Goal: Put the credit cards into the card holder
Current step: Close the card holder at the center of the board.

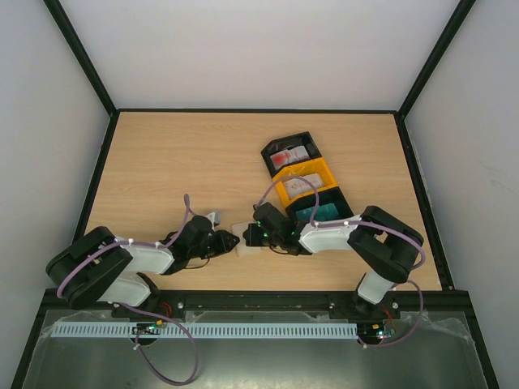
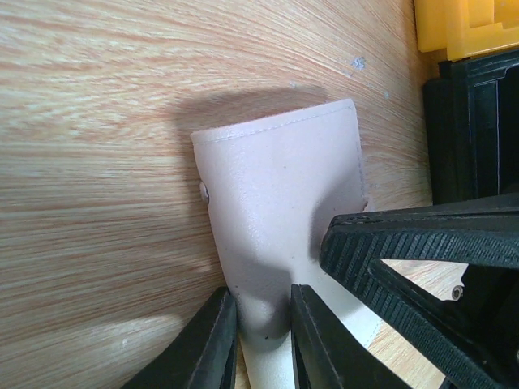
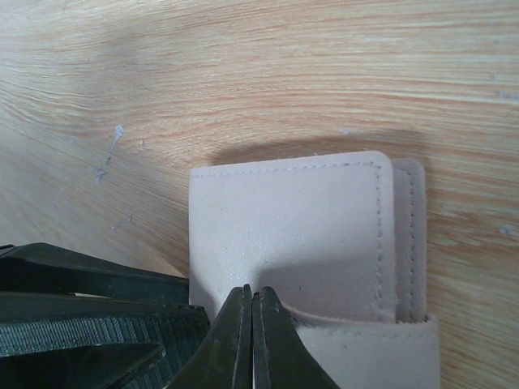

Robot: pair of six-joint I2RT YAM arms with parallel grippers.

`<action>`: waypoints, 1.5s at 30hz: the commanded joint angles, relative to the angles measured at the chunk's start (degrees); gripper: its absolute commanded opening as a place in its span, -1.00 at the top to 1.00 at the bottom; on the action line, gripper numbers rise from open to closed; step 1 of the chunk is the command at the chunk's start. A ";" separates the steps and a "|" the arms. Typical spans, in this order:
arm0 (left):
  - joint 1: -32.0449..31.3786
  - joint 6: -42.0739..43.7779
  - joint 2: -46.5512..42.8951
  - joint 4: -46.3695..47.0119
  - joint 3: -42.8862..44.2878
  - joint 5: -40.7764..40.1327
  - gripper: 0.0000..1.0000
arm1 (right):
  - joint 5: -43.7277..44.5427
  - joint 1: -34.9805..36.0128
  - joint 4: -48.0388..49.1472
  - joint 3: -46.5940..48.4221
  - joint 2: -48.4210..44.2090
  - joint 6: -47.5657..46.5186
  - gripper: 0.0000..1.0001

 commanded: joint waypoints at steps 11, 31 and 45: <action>-0.46 0.67 1.00 -8.13 -0.60 -2.33 0.57 | -10.28 -7.32 7.52 -10.43 4.58 7.61 0.96; -0.64 0.56 1.24 -8.62 -0.15 -2.51 0.57 | -17.00 -12.81 21.55 -16.81 11.73 14.51 0.96; -0.63 1.19 -1.44 -11.47 1.34 -2.96 0.48 | -18.44 -13.22 14.83 -11.10 2.92 10.17 0.61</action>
